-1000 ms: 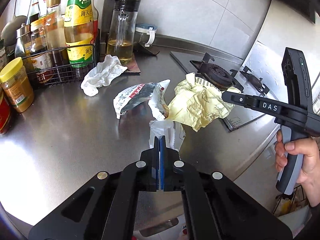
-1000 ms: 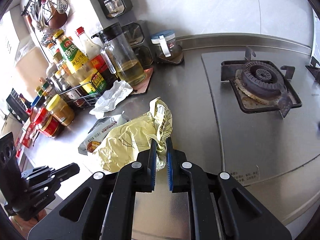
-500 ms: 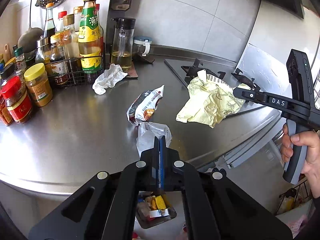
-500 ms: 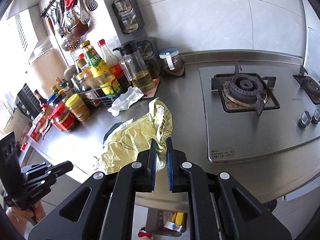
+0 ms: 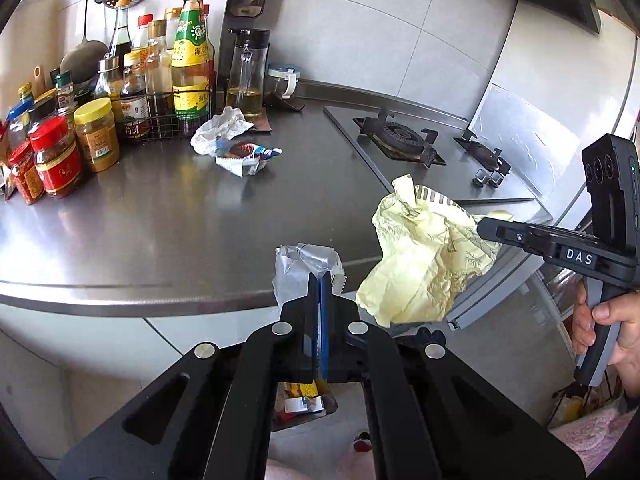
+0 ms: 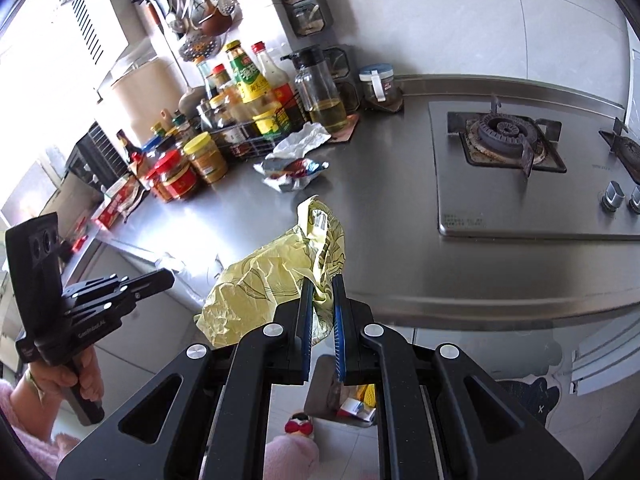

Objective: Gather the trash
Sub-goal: 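Carry the clear bag and yellow-green wrapper down into the bin and release both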

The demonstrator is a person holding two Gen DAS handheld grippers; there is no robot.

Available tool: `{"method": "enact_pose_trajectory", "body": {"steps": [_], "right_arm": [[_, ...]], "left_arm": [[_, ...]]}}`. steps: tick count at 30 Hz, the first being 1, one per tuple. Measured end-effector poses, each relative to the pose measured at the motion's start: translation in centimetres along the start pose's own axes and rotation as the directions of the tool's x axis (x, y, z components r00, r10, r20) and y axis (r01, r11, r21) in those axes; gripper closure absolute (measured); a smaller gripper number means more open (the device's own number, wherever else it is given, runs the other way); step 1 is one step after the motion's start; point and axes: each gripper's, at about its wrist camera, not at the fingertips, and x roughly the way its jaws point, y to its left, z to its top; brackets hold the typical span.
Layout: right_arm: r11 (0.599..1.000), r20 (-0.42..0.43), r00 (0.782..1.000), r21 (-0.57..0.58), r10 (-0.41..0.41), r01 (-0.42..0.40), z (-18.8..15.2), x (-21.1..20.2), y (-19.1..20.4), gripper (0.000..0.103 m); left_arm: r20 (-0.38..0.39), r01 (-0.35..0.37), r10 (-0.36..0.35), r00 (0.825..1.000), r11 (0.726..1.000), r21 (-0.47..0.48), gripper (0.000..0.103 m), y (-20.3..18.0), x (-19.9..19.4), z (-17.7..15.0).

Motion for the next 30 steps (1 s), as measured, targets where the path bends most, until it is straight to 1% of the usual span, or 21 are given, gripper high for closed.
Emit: {"method": "enact_pose_trajectory", "body": {"steps": [3,7,12,16,21,27,30], "right_arm": [[1.000,-0.075,0.997,-0.013,-0.009,0.008,-2.9,1.2,-0.2,0.092],[1.000,-0.182,0.983,0.001,-0.024,0.024,-6.5,3.9,-1.0,0.092],[0.997,-0.295,0.953,-0.005,-0.070,0.071,-10.4,8.5,-1.9,0.092],[0.994,-0.362,0.926,0.000,-0.106,0.114,-13.2,12.5,-2.4,0.092],[0.988,-0.425,0.895,0.009,-0.135,0.154,-16.3,17.4,-3.3,0.092],[0.984,-0.454,0.883,0.065,-0.118,0.165,-18.7,22.5,-4.5,0.092],[0.983,-0.464,0.876,0.058,-0.130,0.177,-19.4,24.9,-4.9,0.092]], "left_arm": [[-0.037,-0.008,0.007,0.999,0.999,-0.038,0.103,0.3,0.7,-2.2],[-0.110,-0.016,0.006,0.994,0.996,-0.090,0.103,0.8,2.5,-5.1],[-0.208,-0.021,-0.010,0.978,0.989,-0.146,0.103,2.0,5.7,-8.2],[-0.275,-0.030,-0.020,0.961,0.984,-0.177,0.103,3.3,8.7,-10.1],[-0.341,-0.039,-0.036,0.939,0.977,-0.210,0.103,4.9,12.9,-12.2],[-0.396,-0.036,-0.054,0.916,0.975,-0.218,0.103,6.3,18.0,-14.7],[-0.427,-0.038,-0.061,0.902,0.975,-0.221,0.103,6.8,20.6,-16.0]]}}
